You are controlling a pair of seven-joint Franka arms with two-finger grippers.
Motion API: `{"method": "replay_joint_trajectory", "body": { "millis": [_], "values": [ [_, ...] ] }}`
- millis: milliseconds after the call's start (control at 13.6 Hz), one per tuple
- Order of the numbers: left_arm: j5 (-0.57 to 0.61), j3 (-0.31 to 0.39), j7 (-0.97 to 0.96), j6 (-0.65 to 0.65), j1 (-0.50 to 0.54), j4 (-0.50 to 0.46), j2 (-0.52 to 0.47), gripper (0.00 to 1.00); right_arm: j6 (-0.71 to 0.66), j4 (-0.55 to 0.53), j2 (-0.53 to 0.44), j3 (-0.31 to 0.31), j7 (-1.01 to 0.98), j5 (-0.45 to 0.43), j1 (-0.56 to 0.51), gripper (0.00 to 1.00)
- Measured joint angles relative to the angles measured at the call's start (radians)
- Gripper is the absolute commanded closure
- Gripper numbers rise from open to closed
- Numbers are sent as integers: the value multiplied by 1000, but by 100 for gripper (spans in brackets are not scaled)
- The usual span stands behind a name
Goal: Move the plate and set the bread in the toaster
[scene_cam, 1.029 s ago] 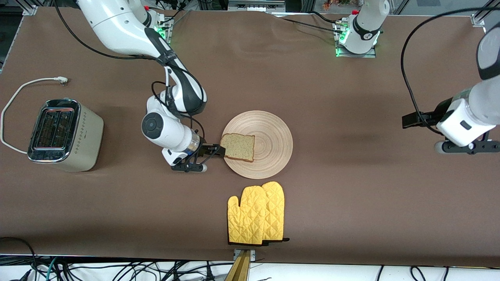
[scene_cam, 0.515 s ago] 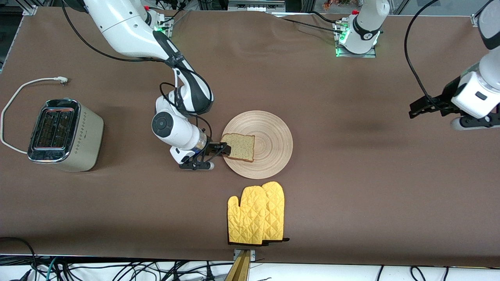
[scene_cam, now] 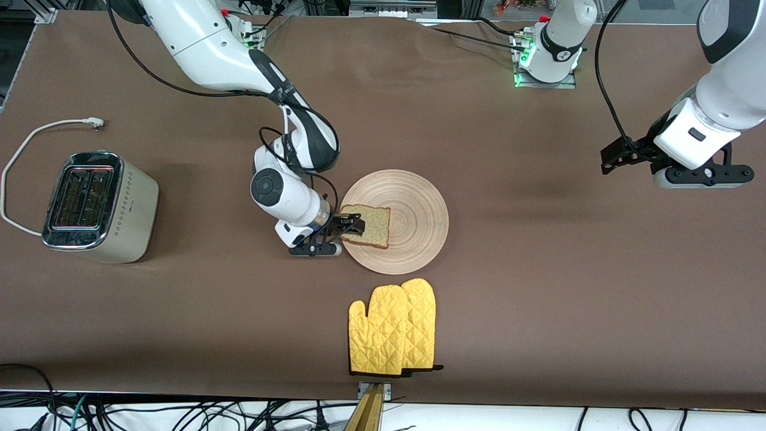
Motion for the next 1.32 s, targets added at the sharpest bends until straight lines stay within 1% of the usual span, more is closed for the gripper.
{"method": "replay_joint_trajectory", "body": {
  "millis": [221,662,956,1176,1250,1324],
  "values": [
    [0,1,0,-39,-3,3,-3,0,-1,0,0,-1,0,0,0,2],
    [0,3,0,-48,-3,15,-3,0,-61,5,-7,-1,0,-1,0,1],
    [0,15,-1,-48,7,52,3,0,-80,6,-18,-4,-1,-6,0,2],
    [0,19,-1,-49,24,71,8,0,-81,6,-18,-5,-2,-7,0,27],
    [0,19,-2,-50,24,72,8,0,-81,6,-18,-5,-2,-7,0,30],
    [0,19,-7,-50,24,72,9,0,-81,6,-18,-6,-2,-7,0,31]
  ]
}}
